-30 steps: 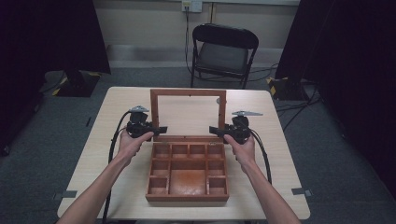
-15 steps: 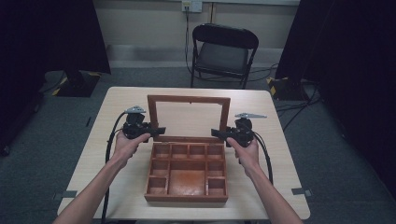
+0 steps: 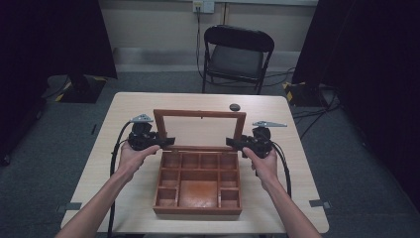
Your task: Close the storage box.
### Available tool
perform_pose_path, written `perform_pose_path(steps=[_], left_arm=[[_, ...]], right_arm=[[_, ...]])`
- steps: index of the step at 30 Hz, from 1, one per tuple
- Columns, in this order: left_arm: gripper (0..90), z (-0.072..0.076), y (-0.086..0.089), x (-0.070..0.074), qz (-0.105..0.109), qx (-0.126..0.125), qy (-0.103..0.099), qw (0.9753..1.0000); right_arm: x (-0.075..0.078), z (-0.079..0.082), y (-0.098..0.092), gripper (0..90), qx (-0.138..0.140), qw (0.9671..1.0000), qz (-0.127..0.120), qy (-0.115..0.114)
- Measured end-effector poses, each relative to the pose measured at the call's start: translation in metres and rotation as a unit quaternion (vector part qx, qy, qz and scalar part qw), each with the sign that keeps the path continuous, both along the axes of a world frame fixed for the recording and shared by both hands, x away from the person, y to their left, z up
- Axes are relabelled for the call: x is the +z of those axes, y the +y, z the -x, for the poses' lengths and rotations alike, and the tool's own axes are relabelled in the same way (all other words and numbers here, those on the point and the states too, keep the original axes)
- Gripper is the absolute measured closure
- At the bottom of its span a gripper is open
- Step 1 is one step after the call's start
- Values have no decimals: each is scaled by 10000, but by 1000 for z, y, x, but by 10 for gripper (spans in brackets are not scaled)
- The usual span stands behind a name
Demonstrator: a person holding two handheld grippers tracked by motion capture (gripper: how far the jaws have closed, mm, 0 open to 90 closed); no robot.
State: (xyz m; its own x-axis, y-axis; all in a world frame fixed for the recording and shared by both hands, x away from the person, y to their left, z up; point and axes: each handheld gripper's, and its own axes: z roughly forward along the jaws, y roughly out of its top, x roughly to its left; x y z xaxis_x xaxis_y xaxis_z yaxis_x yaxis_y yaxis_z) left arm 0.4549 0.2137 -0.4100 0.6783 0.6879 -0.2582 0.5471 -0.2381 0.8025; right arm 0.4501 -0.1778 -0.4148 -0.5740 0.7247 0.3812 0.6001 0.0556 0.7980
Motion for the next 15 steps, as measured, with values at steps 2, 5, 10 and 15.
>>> perform_pose_path(steps=[2, 5, 10, 15], left_arm=[[474, 3, 1, 2, 8, 6, -40, 10000], [482, 7, 3, 4, 54, 20, -110, 9999], [460, 16, 1, 6, -63, 95, -278, 9995], [479, 20, 1, 5, -106, 110, -355, 9993]], right_arm=[[1, 2, -1, 406, 12, 10000, 16, -11], [2, 6, -1, 427, -14, 10000, 75, -32], [0, 10, -3, 445, -105, 9999, 81, 1], [1, 15, -4, 437, -85, 9998, 159, 61]])
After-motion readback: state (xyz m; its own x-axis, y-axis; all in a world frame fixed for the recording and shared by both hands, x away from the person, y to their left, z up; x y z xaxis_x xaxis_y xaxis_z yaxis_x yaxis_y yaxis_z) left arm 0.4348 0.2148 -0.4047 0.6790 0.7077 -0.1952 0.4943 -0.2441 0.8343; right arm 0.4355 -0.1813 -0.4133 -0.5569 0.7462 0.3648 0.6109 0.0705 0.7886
